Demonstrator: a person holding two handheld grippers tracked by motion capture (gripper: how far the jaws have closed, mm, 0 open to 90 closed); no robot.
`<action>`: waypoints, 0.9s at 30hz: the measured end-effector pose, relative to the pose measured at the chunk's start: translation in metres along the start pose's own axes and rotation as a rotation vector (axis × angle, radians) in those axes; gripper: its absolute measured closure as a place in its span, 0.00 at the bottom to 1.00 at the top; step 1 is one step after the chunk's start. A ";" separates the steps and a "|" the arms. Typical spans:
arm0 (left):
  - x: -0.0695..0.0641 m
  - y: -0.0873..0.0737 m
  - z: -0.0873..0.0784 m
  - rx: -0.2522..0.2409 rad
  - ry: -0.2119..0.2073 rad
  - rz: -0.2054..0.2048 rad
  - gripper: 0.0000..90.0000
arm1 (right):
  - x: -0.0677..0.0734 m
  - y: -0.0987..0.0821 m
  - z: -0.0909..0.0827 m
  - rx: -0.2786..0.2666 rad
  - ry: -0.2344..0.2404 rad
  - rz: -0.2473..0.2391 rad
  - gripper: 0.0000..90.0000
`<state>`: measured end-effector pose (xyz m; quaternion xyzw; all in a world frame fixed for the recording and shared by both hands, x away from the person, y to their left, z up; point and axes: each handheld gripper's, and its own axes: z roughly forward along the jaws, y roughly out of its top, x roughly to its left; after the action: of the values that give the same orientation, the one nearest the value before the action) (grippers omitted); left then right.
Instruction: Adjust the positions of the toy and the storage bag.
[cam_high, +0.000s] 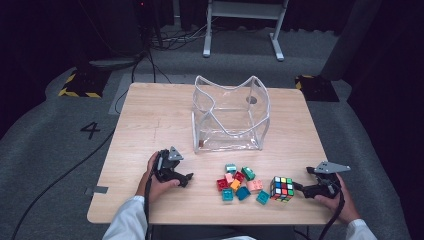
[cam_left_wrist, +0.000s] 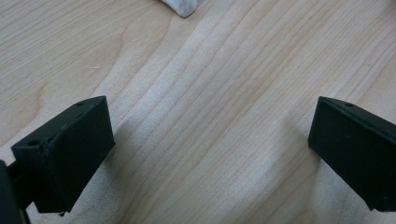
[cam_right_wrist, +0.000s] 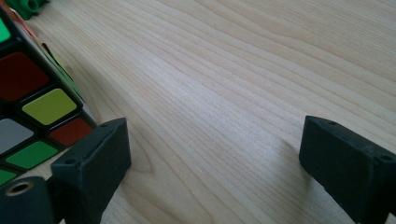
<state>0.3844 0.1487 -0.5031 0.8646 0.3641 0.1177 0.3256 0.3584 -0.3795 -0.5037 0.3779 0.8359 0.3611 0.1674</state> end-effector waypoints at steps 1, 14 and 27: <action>0.000 0.000 0.000 0.000 -0.001 -0.001 0.00 | 0.000 0.000 0.000 0.000 0.000 0.000 0.10; -0.002 0.002 0.001 -0.006 0.042 -0.035 0.00 | -0.002 0.002 0.001 0.012 -0.007 0.009 0.10; 0.010 0.022 0.016 -0.038 -0.025 0.043 0.18 | -0.020 0.041 -0.004 -0.113 0.001 -0.048 0.37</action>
<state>0.4106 0.1362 -0.5012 0.8672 0.3393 0.1208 0.3439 0.3898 -0.3778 -0.4712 0.3477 0.8229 0.4040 0.1967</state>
